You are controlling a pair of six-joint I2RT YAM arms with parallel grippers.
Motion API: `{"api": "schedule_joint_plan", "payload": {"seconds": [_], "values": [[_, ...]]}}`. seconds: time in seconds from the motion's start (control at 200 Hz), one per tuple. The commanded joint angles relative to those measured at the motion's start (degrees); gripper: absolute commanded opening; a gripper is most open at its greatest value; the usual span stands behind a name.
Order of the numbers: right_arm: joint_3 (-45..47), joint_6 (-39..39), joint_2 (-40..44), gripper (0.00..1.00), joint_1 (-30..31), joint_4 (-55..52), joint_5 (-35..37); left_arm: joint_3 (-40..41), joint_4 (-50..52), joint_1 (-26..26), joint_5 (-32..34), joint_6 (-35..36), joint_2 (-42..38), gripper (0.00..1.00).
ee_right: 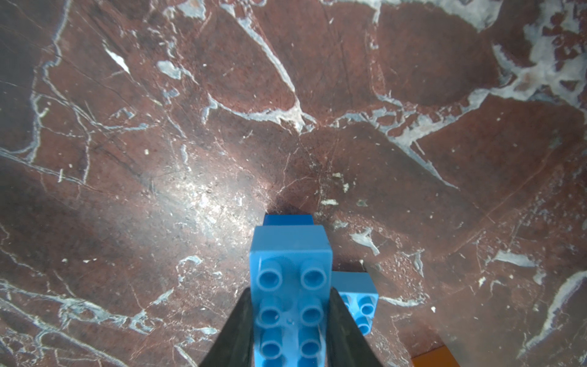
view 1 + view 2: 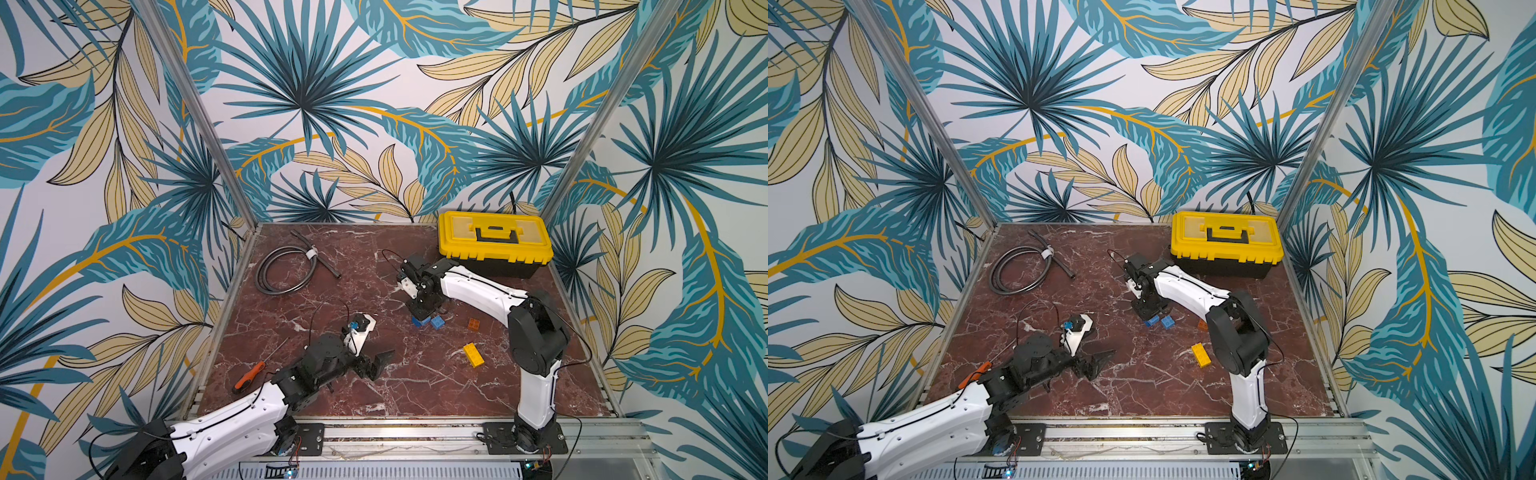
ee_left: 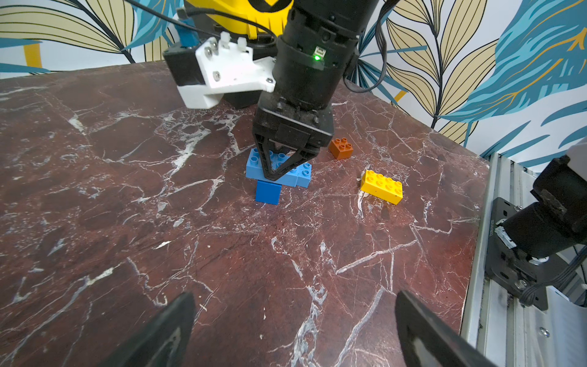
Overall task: Assemble the letter f with lego
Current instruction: Assemble the lego brick with the lego brick.
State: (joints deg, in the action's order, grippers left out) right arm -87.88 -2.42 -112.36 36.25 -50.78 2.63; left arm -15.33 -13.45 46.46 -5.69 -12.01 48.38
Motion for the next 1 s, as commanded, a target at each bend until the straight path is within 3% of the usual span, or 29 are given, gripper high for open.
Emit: {"api": "schedule_joint_plan", "payload": {"seconds": [0.0,0.511,0.811,0.996], "values": [[1.3,0.2,-2.2,0.25,-0.1,-0.3,-1.5,0.5,-0.4,0.2,0.4,0.4,0.2,0.99],[2.1,2.4,-4.6,0.21,0.0,-0.9,1.8,0.6,-0.5,0.1,0.5,0.3,0.3,0.99],[0.7,1.6,-6.2,0.22,0.0,-3.1,-3.2,0.4,-0.5,0.1,0.2,0.4,0.3,0.99],[0.0,2.4,-6.5,0.22,0.0,-3.7,-1.1,0.4,-0.6,0.2,0.2,0.5,0.3,0.99]]}}
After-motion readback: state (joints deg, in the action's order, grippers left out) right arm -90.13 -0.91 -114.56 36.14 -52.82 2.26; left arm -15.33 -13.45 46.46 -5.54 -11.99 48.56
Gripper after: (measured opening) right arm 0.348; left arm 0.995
